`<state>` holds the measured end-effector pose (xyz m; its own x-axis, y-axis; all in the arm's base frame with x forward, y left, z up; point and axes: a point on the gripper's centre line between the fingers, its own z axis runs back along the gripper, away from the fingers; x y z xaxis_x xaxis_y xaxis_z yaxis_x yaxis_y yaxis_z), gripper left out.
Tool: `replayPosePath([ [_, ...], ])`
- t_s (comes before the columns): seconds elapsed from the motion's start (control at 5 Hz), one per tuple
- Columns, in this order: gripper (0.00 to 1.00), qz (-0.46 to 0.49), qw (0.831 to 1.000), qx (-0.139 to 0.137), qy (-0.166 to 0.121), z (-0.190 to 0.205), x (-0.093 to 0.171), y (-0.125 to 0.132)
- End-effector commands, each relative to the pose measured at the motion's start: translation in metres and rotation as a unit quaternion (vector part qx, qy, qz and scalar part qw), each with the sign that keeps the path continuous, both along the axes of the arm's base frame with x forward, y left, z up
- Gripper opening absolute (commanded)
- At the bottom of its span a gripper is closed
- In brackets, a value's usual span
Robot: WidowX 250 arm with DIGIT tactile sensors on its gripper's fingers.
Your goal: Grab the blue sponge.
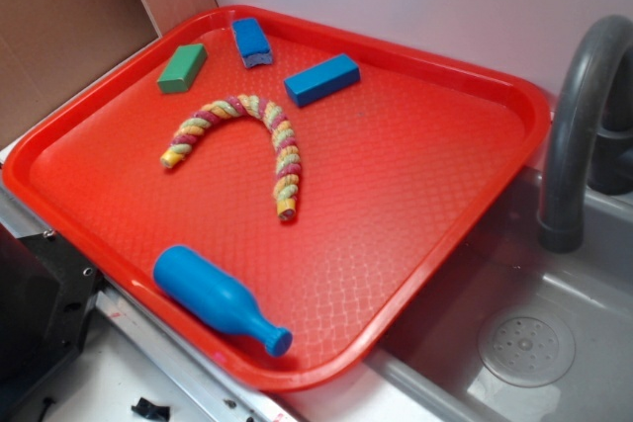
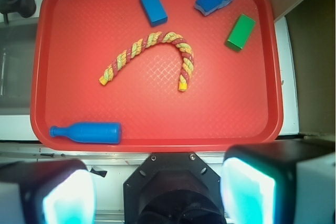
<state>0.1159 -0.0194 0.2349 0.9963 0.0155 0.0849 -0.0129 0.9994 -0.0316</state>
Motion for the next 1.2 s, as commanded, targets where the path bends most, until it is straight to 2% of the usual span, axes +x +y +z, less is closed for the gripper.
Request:
replayPosePath([
  [0.0,1.0,0.0,1.0,0.0,0.0,0.0,0.0,0.0],
  [0.2,1.0,0.058,0.998,-0.031,-0.011,-0.004,0.014,0.003],
  [0.4,1.0,0.141,0.989,-0.037,-0.039,-0.014,0.03,0.01],
  [0.6,1.0,0.25,0.964,-0.047,-0.073,-0.031,0.055,0.027],
  [0.8,1.0,0.348,0.927,-0.048,-0.134,-0.055,0.087,0.047],
  [1.0,1.0,0.393,0.903,-0.03,-0.174,-0.071,0.123,0.065],
])
